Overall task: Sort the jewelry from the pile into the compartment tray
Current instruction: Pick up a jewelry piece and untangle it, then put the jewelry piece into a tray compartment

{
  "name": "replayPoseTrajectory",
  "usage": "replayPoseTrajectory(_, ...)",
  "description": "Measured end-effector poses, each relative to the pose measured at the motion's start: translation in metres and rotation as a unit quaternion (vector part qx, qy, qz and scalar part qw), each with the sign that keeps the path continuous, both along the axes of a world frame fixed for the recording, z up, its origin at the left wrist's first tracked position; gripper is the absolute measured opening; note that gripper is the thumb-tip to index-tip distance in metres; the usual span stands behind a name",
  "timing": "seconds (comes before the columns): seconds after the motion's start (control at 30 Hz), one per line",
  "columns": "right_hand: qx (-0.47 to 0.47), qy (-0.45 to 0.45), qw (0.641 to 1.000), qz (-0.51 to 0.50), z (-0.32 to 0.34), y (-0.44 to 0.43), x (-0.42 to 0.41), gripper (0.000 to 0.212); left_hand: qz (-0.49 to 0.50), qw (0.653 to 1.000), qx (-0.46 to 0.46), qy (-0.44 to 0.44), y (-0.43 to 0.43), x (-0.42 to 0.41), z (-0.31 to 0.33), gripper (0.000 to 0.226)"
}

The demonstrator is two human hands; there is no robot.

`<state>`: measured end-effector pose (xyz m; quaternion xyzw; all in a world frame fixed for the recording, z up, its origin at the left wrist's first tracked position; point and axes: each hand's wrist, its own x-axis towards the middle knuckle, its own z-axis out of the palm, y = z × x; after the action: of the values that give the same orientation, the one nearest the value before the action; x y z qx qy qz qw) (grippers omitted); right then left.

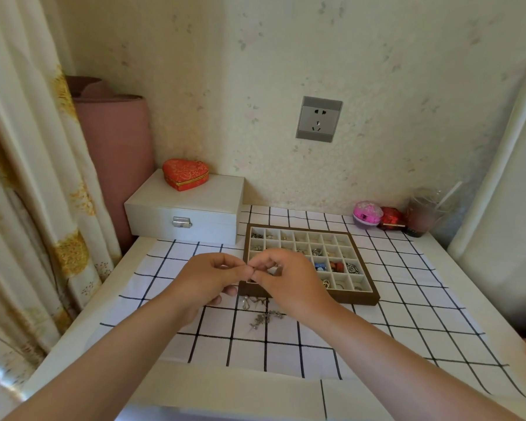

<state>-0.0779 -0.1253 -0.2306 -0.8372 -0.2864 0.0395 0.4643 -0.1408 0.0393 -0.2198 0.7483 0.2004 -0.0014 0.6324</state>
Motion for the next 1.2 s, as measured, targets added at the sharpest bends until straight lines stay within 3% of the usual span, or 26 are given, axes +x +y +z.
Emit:
replayPoseTrajectory(0.2,0.027,0.016,1.000,0.003,0.016,-0.010,0.017,0.017,0.014,0.999,0.010,-0.040,-0.016,0.020,0.010,0.014)
replayPoseTrajectory(0.43,0.021,0.014,0.999,-0.041,0.038,-0.028,0.056,0.009,-0.013,0.996,0.012,-0.084,-0.031,0.051,0.023,0.023)
replayPoseTrajectory(0.67,-0.058,-0.049,0.990,-0.117,0.041,-0.044,0.122,0.007,-0.078,0.953,0.261,-0.130,-0.030,0.092,0.003,0.025)
replayPoseTrajectory(0.83,-0.187,-0.061,0.977,-0.085,0.022,-0.043,0.147,0.010,-0.143,0.870,0.455,-0.123,-0.030,0.109,-0.017,0.040)
replayPoseTrajectory(1.0,-0.289,-0.077,0.953,-0.041,0.011,-0.039,0.157,0.013,-0.200,0.838,0.501,-0.084,-0.027,0.118,-0.033,0.055)
replayPoseTrajectory(1.2,-0.316,-0.085,0.944,-0.028,0.006,-0.037,0.160,0.016,-0.207,0.821,0.526,-0.082,-0.026,0.124,-0.044,0.054)
